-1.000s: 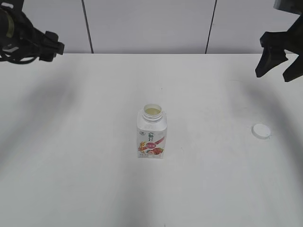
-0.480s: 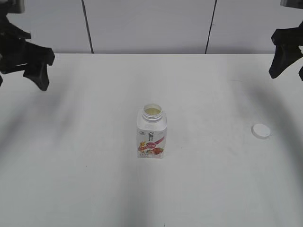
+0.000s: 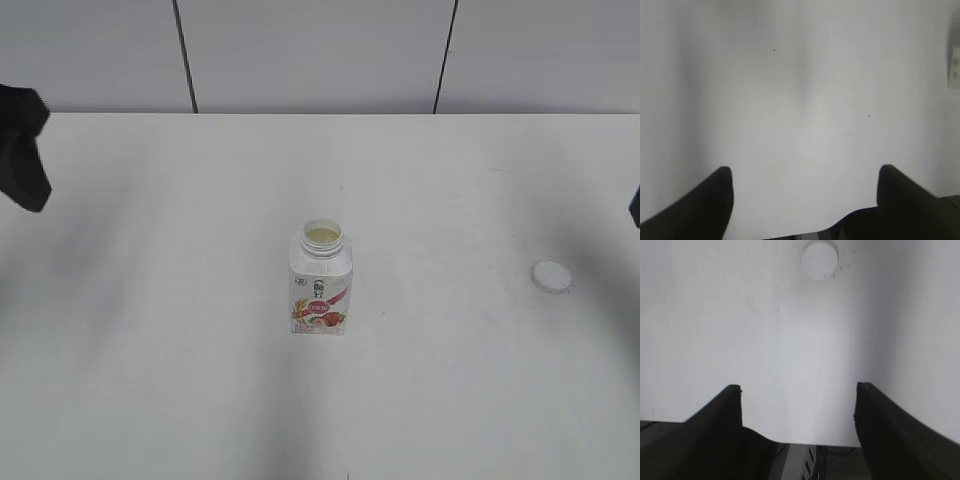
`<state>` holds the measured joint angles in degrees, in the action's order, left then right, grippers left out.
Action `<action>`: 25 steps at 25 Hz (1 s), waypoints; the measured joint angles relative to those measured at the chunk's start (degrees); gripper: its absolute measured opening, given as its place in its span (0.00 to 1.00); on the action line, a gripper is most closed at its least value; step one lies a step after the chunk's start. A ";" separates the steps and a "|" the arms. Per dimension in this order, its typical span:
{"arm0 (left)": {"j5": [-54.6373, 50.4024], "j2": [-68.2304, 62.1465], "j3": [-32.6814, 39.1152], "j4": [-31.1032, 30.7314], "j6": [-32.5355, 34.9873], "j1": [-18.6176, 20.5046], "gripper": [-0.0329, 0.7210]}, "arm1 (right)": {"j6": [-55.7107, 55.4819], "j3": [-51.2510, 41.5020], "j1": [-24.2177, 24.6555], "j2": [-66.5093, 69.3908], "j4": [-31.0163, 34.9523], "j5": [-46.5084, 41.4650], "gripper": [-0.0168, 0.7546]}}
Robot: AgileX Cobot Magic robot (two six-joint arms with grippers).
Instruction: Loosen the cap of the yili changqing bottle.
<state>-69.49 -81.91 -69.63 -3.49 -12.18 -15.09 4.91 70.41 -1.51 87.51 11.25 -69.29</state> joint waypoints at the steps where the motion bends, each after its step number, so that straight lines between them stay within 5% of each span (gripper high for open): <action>1: 0.00 2.53 1.22 0.35 0.00 0.00 0.74 | 0.00 -2.60 0.00 -2.35 0.08 0.00 0.74; 15: -0.25 42.75 23.28 -0.20 2.73 0.00 0.67 | -0.11 -27.11 0.00 -44.79 0.33 -0.40 0.74; 25: -0.24 68.42 32.72 0.09 3.43 0.00 0.67 | -0.11 -35.75 0.00 -76.31 0.39 -0.57 0.74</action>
<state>-69.73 -13.49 -36.91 -3.40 -8.75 -15.09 4.80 34.66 -1.51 11.20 11.63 -69.86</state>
